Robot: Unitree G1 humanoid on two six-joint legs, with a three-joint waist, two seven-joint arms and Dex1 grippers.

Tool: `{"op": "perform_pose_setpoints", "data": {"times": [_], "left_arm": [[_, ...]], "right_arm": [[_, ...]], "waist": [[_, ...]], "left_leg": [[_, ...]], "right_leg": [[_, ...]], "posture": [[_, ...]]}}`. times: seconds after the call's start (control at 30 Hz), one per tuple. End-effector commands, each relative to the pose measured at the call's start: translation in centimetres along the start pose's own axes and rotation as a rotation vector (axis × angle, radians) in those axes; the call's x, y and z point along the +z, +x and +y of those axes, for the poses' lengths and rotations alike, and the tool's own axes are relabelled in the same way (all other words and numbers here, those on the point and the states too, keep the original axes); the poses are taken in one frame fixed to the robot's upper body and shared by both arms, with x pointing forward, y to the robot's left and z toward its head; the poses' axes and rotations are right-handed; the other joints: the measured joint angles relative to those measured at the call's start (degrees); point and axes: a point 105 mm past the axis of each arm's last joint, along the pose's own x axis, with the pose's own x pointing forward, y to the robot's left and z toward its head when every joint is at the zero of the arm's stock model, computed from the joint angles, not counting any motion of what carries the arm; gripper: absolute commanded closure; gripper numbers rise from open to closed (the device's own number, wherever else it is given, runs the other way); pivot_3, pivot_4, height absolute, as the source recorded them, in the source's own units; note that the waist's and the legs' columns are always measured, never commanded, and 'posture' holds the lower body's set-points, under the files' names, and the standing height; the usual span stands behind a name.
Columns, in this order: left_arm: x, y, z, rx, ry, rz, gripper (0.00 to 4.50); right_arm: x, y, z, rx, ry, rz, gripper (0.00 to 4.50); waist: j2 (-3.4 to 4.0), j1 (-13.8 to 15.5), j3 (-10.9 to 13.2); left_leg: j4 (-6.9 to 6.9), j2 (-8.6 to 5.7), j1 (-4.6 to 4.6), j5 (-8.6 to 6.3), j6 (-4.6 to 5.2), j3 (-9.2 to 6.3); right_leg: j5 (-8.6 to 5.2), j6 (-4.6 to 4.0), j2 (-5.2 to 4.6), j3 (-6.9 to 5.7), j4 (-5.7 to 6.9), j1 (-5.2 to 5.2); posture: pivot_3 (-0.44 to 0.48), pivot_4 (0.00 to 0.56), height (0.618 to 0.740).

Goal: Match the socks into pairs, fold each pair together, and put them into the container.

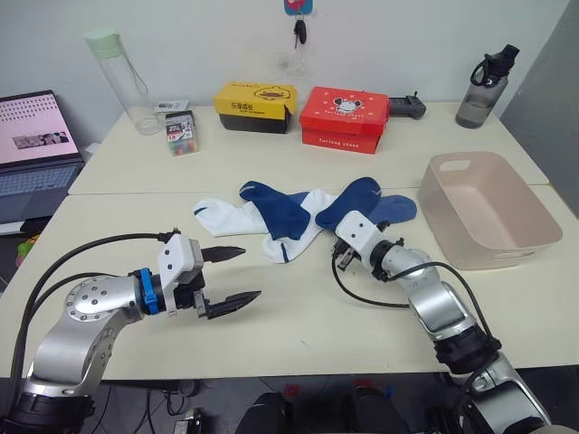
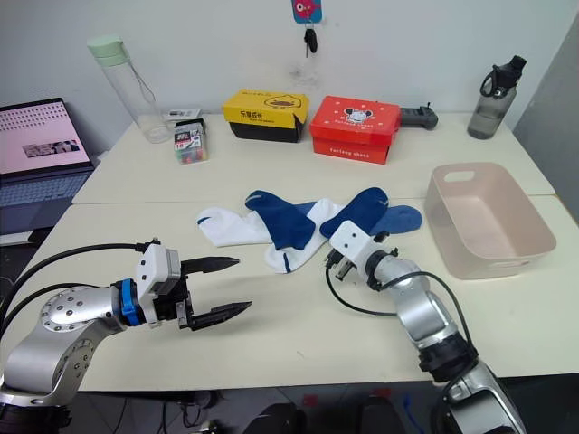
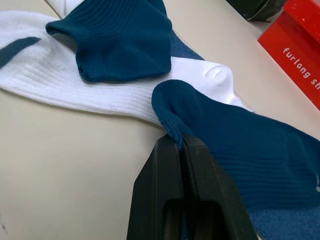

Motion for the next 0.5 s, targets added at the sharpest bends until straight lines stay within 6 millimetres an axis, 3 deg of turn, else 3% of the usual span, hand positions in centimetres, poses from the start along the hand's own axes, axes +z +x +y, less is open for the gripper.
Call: {"op": "perform_pose_setpoints", "data": {"times": [0.03, 0.3, 0.5], "left_arm": [[1.0, -0.1, 0.4, 0.012, 0.044, -0.018, 0.0], [1.0, 0.0, 0.3, 0.012, 0.035, -0.02, 0.0], [-0.7, -1.3, 0.3, 0.041, 0.001, 0.029, 0.0]], "right_arm": [[2.3, -0.7, -0.1, 0.02, 0.019, -0.077, 4.46], [3.2, -1.6, 2.1, 0.159, 0.065, -0.088, 4.46], [5.4, -1.8, 5.0, 0.349, 0.158, -0.121, 4.46]], "waist": [[0.0, 0.0, 0.0], [0.0, 0.01, 0.0], [0.01, -0.16, 0.01]], "left_leg": [[0.0, 0.01, 0.0, 0.0, 0.0, 0.0], [0.0, 0.01, 0.0, 0.0, 0.0, -0.02], [-0.01, 0.01, 0.0, 0.0, 0.0, -0.04]], "right_leg": [[0.0, 0.0, 0.01, -0.01, 0.01, 0.0], [0.0, 0.0, 0.01, 0.0, 0.0, 0.0], [0.0, 0.0, 0.01, 0.01, 0.0, 0.0]], "posture": [[0.0, 0.15, 0.726], [0.0, 0.15, 0.726], [0.0, 0.15, 0.726]]}}
